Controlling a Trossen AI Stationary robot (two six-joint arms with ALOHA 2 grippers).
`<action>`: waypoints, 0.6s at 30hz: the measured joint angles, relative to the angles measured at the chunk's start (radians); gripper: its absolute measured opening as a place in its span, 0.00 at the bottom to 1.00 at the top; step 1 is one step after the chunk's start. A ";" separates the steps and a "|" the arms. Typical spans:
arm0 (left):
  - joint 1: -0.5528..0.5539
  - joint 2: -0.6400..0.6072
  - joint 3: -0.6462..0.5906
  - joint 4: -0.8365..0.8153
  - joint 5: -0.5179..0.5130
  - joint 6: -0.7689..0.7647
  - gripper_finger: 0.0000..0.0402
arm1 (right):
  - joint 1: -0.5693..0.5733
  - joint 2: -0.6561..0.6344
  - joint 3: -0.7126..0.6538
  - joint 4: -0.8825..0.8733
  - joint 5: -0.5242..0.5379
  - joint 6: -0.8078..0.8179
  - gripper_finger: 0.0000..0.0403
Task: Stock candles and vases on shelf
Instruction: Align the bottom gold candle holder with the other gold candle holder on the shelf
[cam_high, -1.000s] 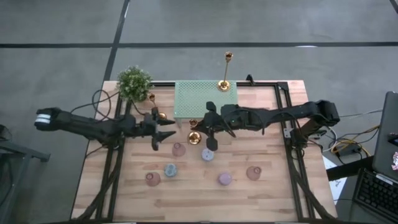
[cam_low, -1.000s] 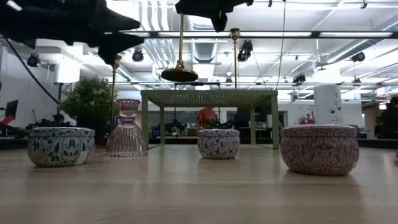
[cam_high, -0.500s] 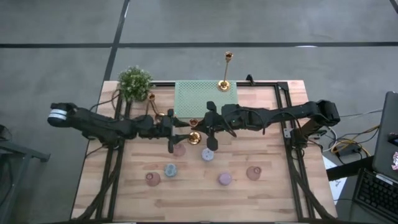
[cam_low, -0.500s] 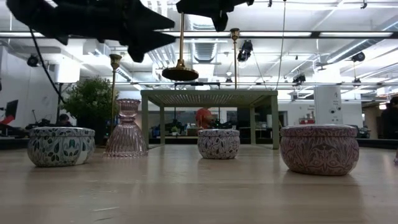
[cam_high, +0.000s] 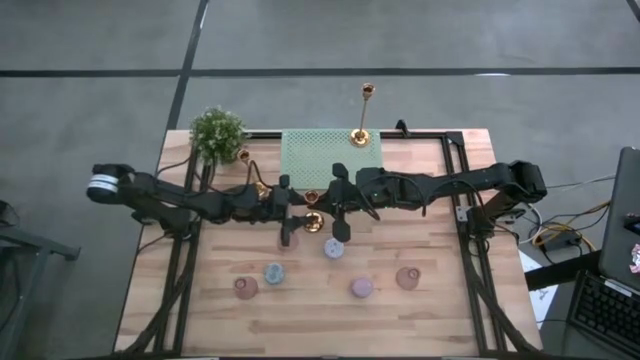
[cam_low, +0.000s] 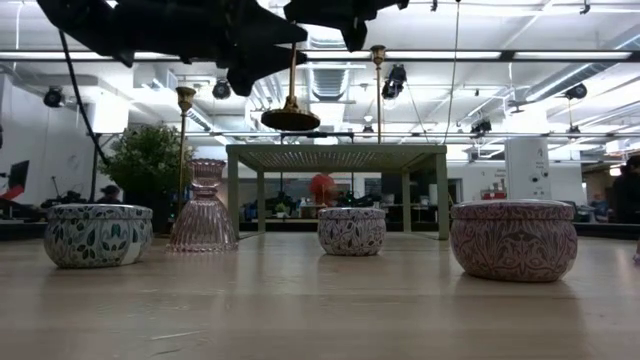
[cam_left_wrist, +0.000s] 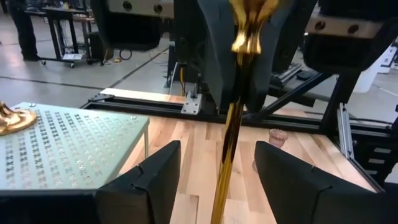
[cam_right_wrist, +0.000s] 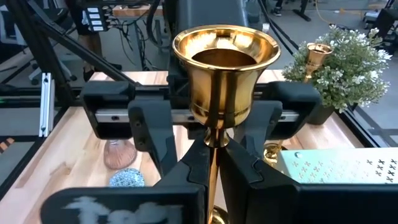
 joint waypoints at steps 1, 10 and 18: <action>0.000 -0.006 -0.001 -0.003 0.000 0.000 0.51 | 0.000 0.000 0.000 0.000 0.000 0.000 0.03; 0.000 -0.015 -0.017 -0.004 0.000 -0.027 0.38 | 0.000 -0.002 -0.001 0.001 0.002 0.001 0.03; 0.000 -0.015 -0.017 -0.002 0.000 -0.029 0.22 | 0.000 -0.002 -0.002 0.001 0.002 0.001 0.03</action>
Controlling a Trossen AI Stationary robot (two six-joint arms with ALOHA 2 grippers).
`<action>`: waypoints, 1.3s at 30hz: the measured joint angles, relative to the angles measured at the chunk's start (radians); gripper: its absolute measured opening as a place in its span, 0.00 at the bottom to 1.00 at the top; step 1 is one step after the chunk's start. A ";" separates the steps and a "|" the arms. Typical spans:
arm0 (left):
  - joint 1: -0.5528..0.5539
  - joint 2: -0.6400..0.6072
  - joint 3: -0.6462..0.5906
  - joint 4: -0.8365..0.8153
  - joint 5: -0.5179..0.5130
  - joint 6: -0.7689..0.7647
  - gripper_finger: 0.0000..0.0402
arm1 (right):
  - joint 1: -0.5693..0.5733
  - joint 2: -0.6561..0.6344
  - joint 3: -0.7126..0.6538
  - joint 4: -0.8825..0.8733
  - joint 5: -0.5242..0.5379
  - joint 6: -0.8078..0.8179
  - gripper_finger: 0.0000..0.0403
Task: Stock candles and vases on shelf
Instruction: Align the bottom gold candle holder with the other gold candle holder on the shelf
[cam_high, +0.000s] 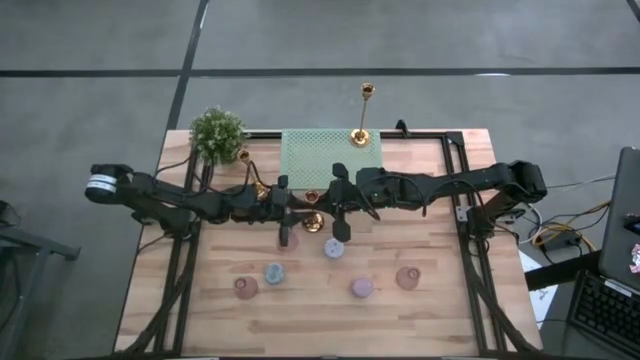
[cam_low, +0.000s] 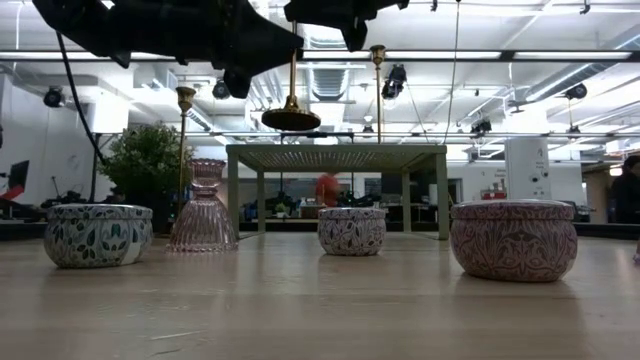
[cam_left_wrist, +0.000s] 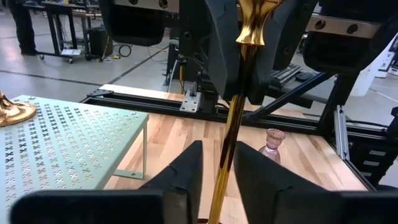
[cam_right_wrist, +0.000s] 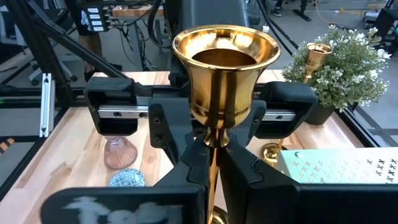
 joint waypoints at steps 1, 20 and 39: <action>0.000 0.000 0.000 0.000 0.000 0.000 0.20 | 0.000 0.000 0.000 0.000 0.000 0.000 0.03; 0.000 0.000 0.000 0.008 0.003 -0.003 0.05 | 0.000 0.000 0.000 0.001 0.001 0.003 0.13; 0.007 0.000 0.019 0.021 -0.093 -0.001 0.06 | 0.018 -0.141 -0.035 -0.304 0.004 0.082 0.40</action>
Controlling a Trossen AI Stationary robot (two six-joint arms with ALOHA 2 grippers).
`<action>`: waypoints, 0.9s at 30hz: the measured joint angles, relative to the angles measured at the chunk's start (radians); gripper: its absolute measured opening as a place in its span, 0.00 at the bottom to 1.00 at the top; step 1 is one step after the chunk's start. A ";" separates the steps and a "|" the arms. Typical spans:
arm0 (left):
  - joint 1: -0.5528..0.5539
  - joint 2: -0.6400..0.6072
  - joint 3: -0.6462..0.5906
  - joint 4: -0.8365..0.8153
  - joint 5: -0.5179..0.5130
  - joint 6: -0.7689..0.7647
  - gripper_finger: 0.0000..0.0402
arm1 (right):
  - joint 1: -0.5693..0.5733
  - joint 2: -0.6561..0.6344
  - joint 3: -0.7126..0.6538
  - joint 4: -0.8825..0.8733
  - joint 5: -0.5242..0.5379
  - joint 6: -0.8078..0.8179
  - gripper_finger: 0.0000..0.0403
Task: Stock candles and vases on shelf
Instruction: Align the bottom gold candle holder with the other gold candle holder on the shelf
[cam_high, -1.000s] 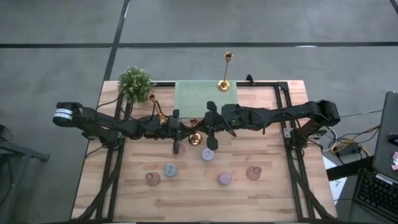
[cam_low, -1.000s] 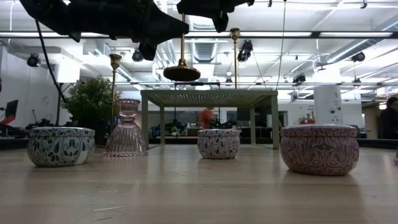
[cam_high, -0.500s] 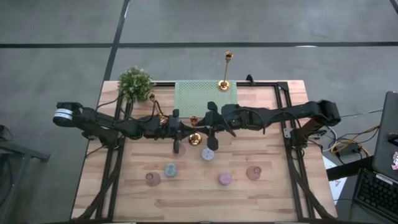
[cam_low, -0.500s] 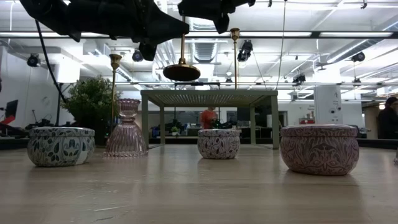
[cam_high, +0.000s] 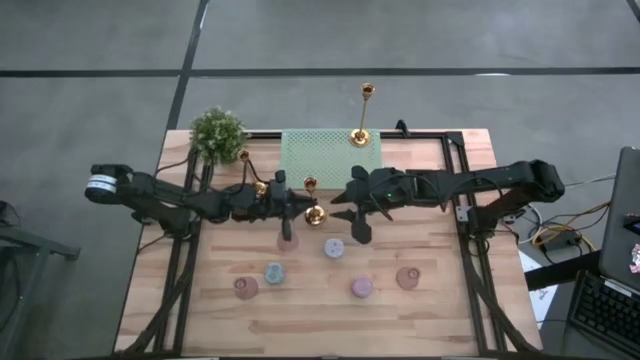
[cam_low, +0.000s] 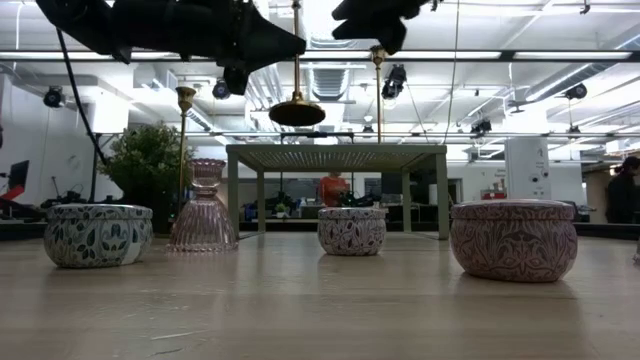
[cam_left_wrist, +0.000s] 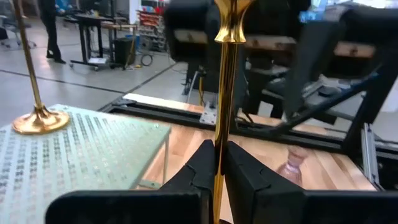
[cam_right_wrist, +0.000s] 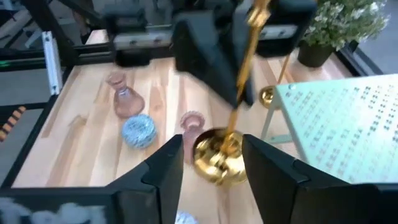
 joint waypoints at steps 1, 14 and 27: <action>0.003 0.000 0.006 0.002 -0.001 0.000 0.06 | 0.006 -0.014 -0.014 0.008 0.000 0.010 0.41; 0.117 -0.001 0.101 -0.078 -0.006 0.003 0.06 | 0.077 -0.241 -0.333 0.276 0.002 0.060 0.42; 0.270 -0.001 0.177 -0.156 0.001 0.014 0.06 | 0.158 -0.366 -0.564 0.487 0.000 -0.009 0.33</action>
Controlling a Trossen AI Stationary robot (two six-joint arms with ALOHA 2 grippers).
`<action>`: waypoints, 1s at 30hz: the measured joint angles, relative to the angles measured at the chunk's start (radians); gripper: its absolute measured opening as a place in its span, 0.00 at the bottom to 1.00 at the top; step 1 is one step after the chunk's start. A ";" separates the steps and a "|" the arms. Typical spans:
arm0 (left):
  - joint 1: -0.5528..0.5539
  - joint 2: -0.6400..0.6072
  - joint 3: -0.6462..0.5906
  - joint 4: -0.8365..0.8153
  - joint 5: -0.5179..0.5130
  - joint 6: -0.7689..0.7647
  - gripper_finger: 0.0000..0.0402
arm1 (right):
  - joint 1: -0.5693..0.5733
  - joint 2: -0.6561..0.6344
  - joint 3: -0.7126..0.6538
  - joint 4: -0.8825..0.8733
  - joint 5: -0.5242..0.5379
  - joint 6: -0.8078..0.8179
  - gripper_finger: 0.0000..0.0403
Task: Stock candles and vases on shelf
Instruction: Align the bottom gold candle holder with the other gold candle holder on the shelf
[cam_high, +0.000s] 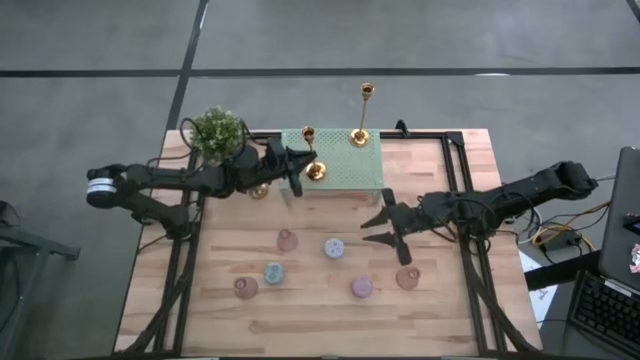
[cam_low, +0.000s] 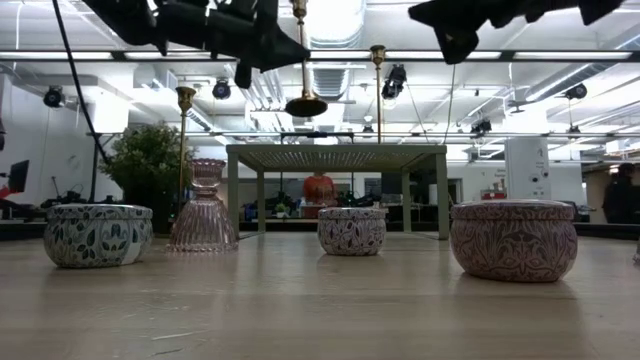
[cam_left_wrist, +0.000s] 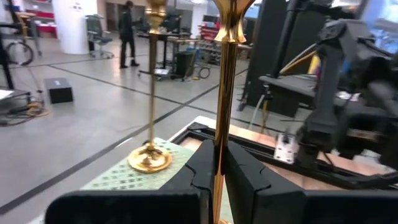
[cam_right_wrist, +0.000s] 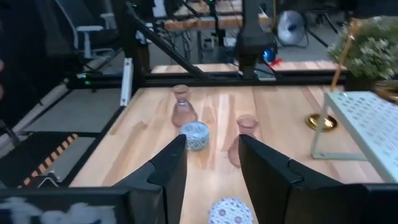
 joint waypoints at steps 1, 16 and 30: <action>0.007 0.002 0.008 -0.006 0.000 0.007 0.06 | 0.008 -0.004 -0.015 0.015 0.000 -0.007 0.33; 0.127 0.133 0.131 -0.009 -0.002 0.024 0.06 | 0.050 -0.034 -0.132 0.184 -0.003 -0.027 0.11; 0.138 0.329 0.295 -0.008 -0.029 0.062 0.06 | 0.065 -0.034 -0.133 0.185 -0.008 -0.041 0.02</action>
